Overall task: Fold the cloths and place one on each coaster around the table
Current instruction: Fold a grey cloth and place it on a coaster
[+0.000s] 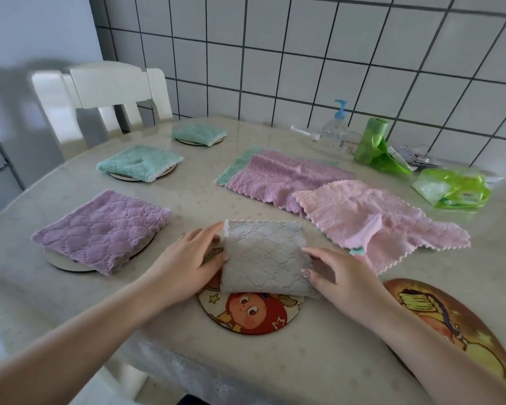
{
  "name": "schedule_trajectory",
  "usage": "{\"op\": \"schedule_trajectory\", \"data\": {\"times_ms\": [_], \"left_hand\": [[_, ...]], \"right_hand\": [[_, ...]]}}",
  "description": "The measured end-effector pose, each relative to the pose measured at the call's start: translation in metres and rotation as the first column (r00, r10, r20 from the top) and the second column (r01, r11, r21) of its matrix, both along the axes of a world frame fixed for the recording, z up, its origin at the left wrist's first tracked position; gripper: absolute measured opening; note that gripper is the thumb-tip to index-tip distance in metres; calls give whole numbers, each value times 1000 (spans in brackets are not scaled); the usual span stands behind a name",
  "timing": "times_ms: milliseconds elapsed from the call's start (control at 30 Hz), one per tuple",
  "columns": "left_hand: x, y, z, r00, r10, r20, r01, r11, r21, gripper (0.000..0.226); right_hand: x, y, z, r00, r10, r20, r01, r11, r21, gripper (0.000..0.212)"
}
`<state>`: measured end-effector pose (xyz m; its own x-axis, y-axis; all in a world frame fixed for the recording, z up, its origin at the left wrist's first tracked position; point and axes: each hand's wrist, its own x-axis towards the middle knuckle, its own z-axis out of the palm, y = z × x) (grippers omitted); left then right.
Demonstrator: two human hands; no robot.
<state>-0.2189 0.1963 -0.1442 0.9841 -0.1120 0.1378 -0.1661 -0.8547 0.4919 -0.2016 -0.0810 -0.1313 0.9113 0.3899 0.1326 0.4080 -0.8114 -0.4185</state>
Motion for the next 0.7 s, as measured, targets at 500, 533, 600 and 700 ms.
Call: {"op": "schedule_trajectory", "data": {"times_ms": [500,533,600,700], "left_hand": [[14,-14,30,999,-34,23,40,925,-379,39],[13,-11,35,1000,-29,2,27,912,-410,39],[11,-6,40,996,-45,-77,1,870,-493,37],[4,2,38,976,-111,-188,-7,844,-536,36]], "right_hand": [[-12,17,19,984,-77,-162,142,886,441,36],[-17,19,22,981,-72,-181,150,868,473,36],[-26,21,23,972,-47,-228,165,832,530,35],[-37,22,17,961,-2,-276,160,818,552,34]]}}
